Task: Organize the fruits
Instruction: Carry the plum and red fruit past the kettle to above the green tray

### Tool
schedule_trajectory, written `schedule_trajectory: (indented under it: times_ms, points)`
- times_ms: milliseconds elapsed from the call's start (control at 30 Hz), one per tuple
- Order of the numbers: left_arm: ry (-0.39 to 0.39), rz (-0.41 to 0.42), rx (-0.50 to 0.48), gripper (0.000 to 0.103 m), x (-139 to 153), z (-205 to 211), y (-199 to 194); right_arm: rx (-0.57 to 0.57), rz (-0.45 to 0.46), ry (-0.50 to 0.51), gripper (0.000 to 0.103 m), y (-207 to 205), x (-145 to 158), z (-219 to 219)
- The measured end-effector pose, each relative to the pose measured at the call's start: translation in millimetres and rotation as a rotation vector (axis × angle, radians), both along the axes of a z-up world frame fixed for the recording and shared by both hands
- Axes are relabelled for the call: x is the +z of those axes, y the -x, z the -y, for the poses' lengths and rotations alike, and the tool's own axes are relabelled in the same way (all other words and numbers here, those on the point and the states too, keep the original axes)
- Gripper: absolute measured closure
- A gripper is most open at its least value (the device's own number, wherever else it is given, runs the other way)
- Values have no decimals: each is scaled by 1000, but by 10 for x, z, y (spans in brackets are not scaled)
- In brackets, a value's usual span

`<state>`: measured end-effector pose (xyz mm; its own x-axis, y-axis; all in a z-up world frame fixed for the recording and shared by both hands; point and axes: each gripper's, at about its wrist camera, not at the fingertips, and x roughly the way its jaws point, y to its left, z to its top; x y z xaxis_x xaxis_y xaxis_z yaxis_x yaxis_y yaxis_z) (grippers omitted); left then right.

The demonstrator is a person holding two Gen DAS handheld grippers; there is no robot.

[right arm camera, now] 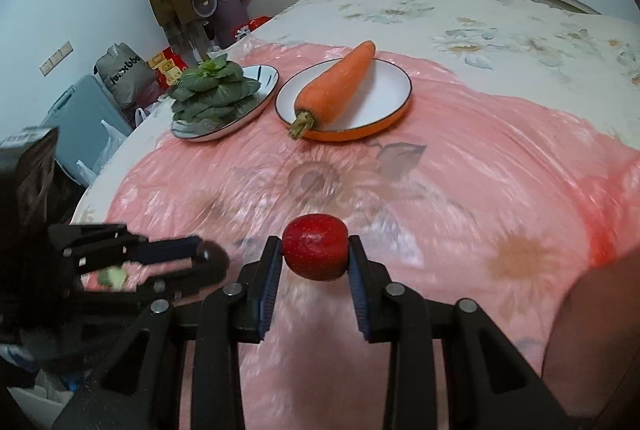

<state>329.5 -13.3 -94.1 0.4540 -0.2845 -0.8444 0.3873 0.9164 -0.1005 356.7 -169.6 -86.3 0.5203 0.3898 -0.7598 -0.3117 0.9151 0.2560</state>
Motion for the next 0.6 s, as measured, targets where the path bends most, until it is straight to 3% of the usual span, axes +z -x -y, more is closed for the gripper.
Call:
schedule_trajectory:
  times_ms: [333, 600]
  points:
    - [-8, -10, 19, 80, 194, 161, 392, -59, -11, -46, 70, 833, 124, 312]
    - [-11, -26, -42, 80, 313, 645, 826, -144, -43, -70, 70, 1427, 176, 786]
